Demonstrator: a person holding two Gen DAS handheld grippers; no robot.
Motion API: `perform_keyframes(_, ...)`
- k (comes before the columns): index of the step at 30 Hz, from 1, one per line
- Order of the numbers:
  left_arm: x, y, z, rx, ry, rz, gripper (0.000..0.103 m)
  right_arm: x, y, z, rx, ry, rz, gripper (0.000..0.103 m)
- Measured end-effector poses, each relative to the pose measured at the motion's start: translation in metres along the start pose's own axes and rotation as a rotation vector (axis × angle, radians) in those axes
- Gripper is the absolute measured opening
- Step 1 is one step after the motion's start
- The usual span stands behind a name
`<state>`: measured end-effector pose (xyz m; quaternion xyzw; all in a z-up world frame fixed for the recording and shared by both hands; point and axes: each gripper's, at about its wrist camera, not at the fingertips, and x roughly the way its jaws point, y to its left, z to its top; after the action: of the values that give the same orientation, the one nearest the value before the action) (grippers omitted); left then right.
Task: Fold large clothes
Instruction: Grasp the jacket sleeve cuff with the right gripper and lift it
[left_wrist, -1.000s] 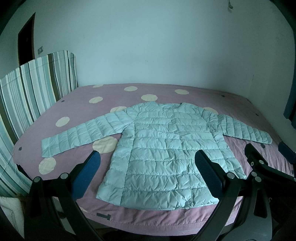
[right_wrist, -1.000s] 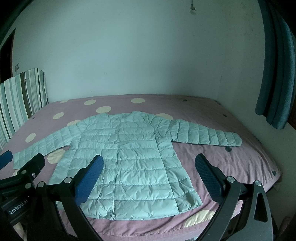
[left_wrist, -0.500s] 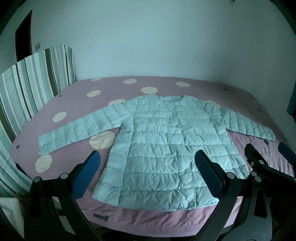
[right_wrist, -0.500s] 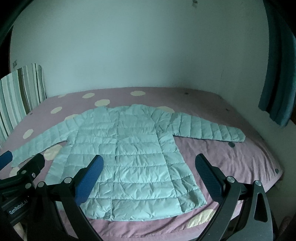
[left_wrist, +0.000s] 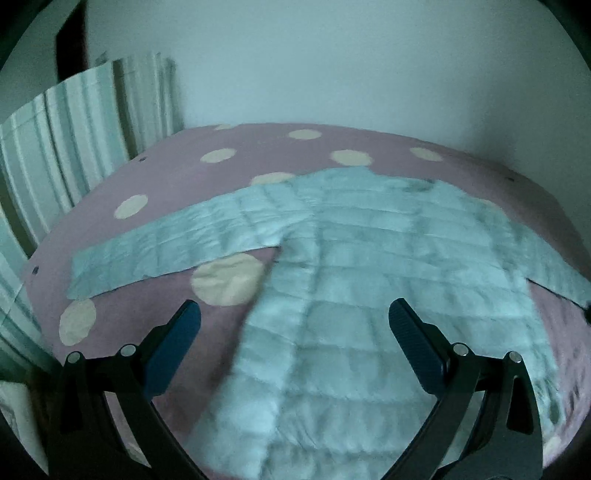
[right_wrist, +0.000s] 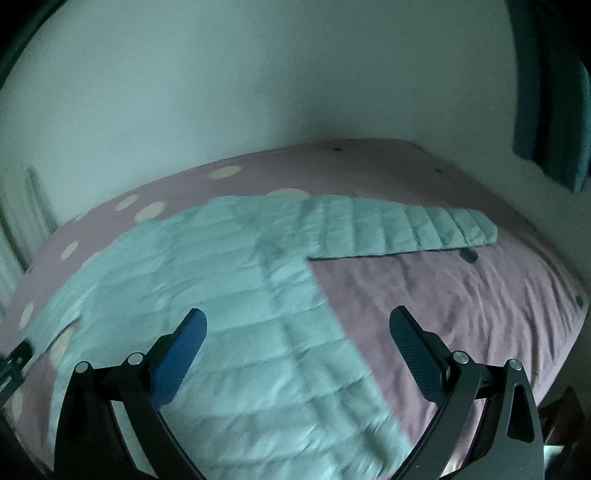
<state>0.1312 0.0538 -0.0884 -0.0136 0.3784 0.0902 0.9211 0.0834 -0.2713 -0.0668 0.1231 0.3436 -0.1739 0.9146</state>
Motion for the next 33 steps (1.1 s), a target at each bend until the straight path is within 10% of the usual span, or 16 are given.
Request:
perform_keyframes(8,0.077,0.051,0.007,-0.146,0.133,0.111,0.101,0.082,-0.125,0.039,0.272,0.042,-0.105,0.098)
perform_keyframes(13,0.102,0.079,0.004,-0.194,0.16,0.224,0.101,0.126,-0.208,0.055,0.454,0.072,-0.192,0.066)
perform_keyframes(27,0.136,0.105,-0.004,-0.245,0.244,0.345,0.101,0.173,-0.318,0.06,0.817,0.001,-0.131,0.066)
perform_keyframes(33,0.136,0.106,-0.002,-0.231,0.242,0.379,0.101,0.184,-0.332,0.057,0.846,0.007,-0.139,0.025)
